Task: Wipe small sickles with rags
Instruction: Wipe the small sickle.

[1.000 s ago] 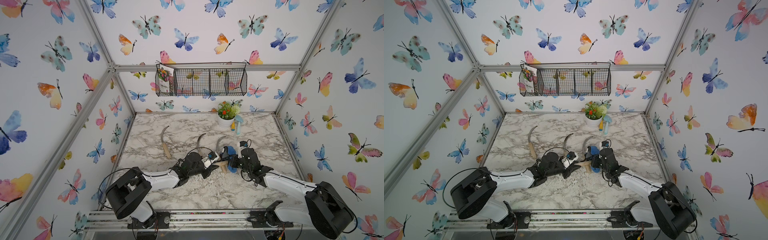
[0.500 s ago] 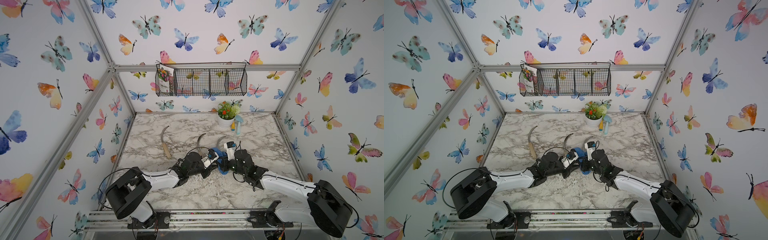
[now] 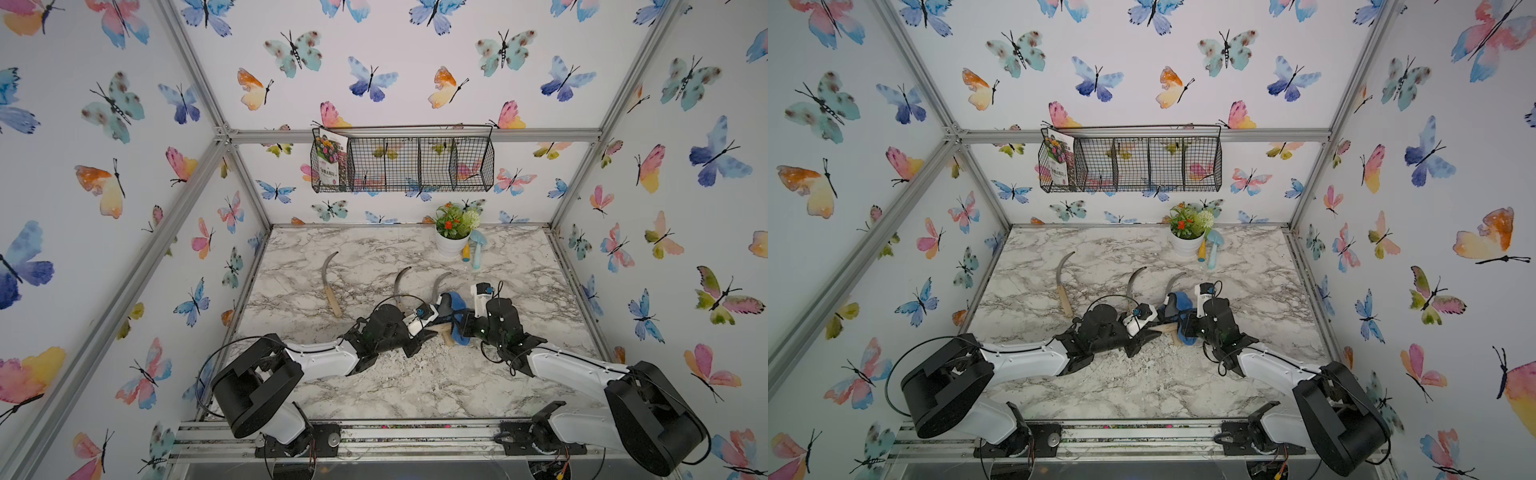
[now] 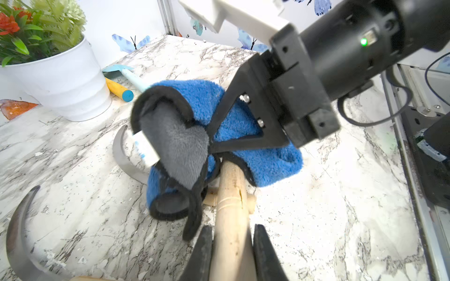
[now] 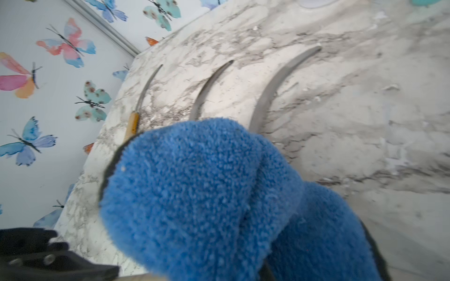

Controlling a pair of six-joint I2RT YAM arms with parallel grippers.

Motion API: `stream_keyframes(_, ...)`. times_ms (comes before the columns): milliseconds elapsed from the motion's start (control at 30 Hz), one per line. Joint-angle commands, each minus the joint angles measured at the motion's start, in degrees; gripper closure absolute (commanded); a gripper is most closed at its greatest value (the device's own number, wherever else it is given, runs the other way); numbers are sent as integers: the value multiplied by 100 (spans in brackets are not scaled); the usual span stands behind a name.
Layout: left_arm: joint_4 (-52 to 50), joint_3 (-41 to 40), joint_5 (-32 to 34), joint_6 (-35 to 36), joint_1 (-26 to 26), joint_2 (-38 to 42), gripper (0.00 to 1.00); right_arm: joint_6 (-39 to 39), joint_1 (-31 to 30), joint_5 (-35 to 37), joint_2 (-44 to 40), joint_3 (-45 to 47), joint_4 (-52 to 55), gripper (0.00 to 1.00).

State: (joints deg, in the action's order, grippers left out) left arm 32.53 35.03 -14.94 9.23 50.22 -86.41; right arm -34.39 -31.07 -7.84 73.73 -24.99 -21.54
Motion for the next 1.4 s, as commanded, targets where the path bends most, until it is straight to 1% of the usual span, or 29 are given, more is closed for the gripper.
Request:
stream_keyframes(0, 404, 138, -42, 85, -27, 79, 100, 212, -4, -132, 190, -145, 434, 98)
stream_keyframes(33, 402, 144, -44, 81, -25, 69, 100, 230, -4, -256, 232, -213, 444, 98)
stream_keyframes(100, 399, 148, -54, 79, -25, 56, 100, 181, -28, -769, 264, -229, 117, 98)
stream_keyframes(133, 402, 154, -53, 79, -29, 43, 100, 153, -79, -847, 256, -269, 71, 98)
stream_keyframes(267, 400, 156, -54, 79, -27, 45, 100, 117, -713, -597, 69, -551, 217, 98)
stream_keyframes(367, 405, 146, -49, 79, -22, 51, 100, 41, -1143, -627, -7, -662, 113, 98)
stream_keyframes(467, 408, 145, -36, 81, -29, 54, 100, -70, -1292, -883, -16, -628, -134, 98)
stream_keyframes(533, 413, 143, -27, 86, -27, 59, 100, -120, -1288, -919, 10, -586, -192, 98)
stream_keyframes(700, 448, 93, -18, 80, -21, 95, 100, -110, -1207, -241, 71, -409, -70, 98)
stream_keyframes(767, 487, 69, -18, 100, -28, 106, 100, -94, -1019, -192, 56, -288, -43, 98)
stream_keyframes(967, 680, -37, 9, 140, -20, 124, 100, -5, -185, -268, -125, 21, 109, 98)
stream_keyframes(1133, 917, -170, 188, 126, -3, 177, 100, 107, -115, 48, -259, -119, 496, 98)
stream_keyframes(1200, 848, -122, 216, 130, 2, 168, 100, 132, -110, 56, -343, -152, 549, 98)
stream_keyframes(1267, 941, -115, 560, 176, 93, 85, 100, 141, -118, -53, -448, -230, 695, 98)
stream_keyframes(1367, 1267, -245, 1432, 547, 451, -8, 100, 128, -119, -236, -632, -217, 689, 98)
